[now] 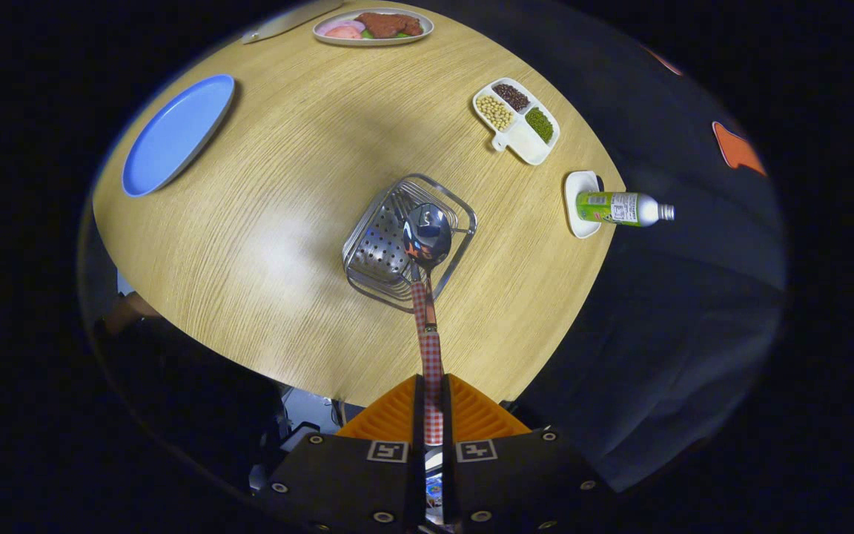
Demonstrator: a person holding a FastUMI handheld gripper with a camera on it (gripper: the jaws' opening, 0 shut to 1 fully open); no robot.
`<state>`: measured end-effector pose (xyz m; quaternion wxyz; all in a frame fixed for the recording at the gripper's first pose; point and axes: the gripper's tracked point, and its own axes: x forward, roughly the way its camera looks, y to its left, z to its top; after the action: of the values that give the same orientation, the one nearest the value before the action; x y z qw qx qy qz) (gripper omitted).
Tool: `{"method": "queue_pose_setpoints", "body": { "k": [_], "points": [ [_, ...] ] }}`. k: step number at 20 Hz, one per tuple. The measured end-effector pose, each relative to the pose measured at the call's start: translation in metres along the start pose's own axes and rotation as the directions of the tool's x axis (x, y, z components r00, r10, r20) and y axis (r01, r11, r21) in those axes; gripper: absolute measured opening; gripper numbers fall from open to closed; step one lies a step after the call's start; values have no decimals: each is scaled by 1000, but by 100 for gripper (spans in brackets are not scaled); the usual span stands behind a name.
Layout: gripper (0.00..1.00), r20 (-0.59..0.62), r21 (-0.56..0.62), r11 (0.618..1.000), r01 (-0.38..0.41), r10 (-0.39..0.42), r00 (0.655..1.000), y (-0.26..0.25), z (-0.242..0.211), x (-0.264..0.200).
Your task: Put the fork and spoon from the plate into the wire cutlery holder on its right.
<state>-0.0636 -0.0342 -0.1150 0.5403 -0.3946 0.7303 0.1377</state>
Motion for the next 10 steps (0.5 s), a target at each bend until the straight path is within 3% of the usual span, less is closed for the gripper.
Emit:
{"method": "queue_pose_setpoints", "body": {
  "k": [4,8,10],
  "points": [
    [9,-32,-149,989,20,-25,999,3,8,-1],
    [9,-46,-305,950,66,-84,995,-3,19,2],
    [9,-60,-354,934,49,-75,995,-2,21,2]
  ]
}}
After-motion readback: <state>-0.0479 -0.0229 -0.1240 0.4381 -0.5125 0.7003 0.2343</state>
